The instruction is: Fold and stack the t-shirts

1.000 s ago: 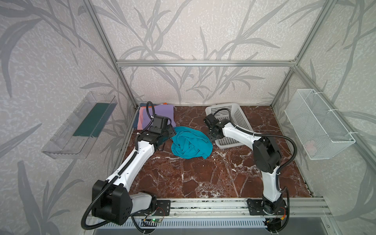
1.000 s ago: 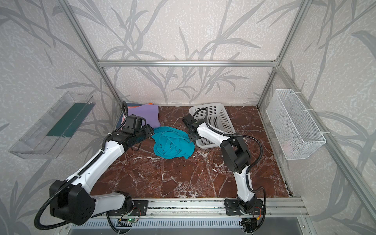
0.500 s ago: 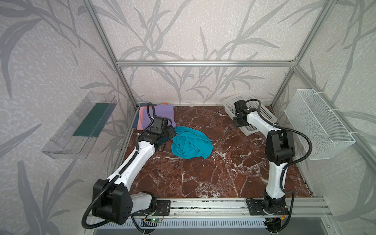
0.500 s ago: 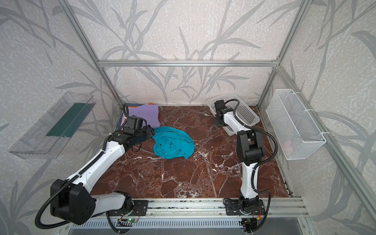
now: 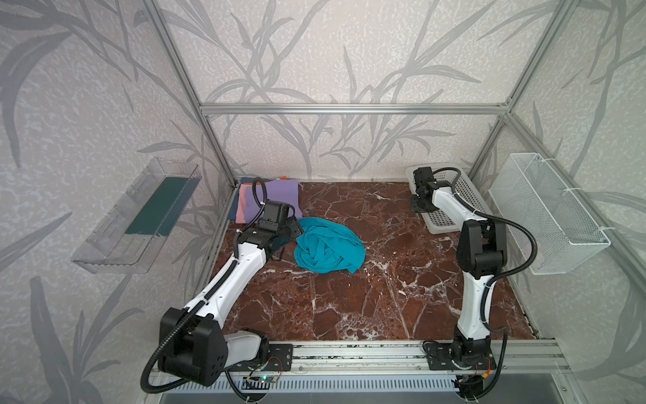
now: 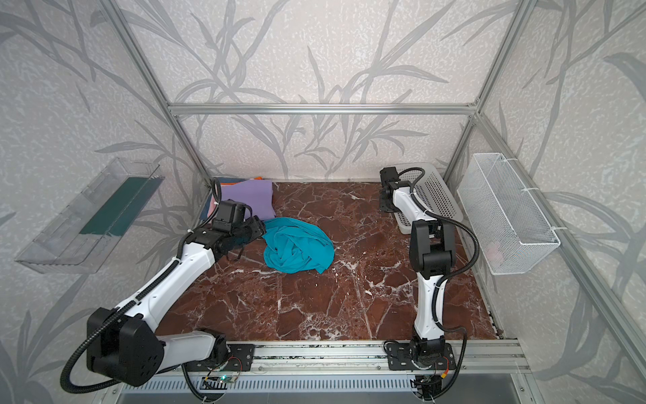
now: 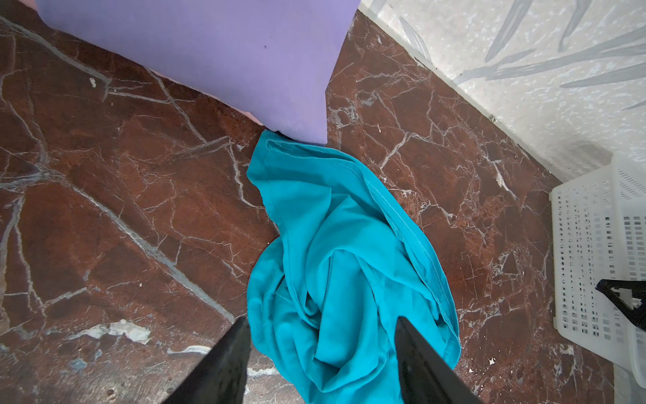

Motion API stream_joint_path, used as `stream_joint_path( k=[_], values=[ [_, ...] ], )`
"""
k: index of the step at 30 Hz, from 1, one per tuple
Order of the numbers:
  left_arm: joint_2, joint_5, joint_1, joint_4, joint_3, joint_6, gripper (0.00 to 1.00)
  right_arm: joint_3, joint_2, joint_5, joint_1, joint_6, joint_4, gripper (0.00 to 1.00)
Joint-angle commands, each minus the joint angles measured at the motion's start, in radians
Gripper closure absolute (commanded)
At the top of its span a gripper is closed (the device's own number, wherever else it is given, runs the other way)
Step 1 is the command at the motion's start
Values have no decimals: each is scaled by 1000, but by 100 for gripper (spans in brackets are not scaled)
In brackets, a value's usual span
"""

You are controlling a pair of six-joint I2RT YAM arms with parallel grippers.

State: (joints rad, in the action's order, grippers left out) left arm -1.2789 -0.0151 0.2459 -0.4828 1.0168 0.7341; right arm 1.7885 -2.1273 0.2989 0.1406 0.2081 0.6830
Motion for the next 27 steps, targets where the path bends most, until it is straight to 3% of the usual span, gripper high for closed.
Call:
stream_joint_path(
  k=[1, 9, 18, 20, 21, 22, 23, 24, 27],
  values=[
    [-8, 32, 0, -2, -9, -3, 34, 5, 41, 39, -3, 49, 35, 67],
    [-115, 65, 47, -22, 16, -36, 21, -83, 229, 74, 41, 48, -4, 36],
    [-351, 26, 134, -65, 80, -56, 18, -352, 585, 52, 197, 57, -159, 28],
    [-405, 31, 156, -60, 98, -50, 29, -390, 624, 8, 238, 60, -173, 28],
    [-432, 47, 164, -60, 113, -55, 47, -403, 636, -20, 258, 59, -175, 29],
    [-454, 67, 169, -66, 128, -55, 74, -414, 642, -43, 277, 55, -175, 30],
    [-473, 83, 176, -82, 153, -53, 93, -425, 645, -65, 298, 52, -173, 30],
    [-485, 90, 185, -97, 179, -54, 100, -435, 645, -86, 318, 50, -170, 31],
    [-467, 98, 214, -142, 266, -70, 100, -473, 641, -128, 380, 38, -173, 33]
  ],
)
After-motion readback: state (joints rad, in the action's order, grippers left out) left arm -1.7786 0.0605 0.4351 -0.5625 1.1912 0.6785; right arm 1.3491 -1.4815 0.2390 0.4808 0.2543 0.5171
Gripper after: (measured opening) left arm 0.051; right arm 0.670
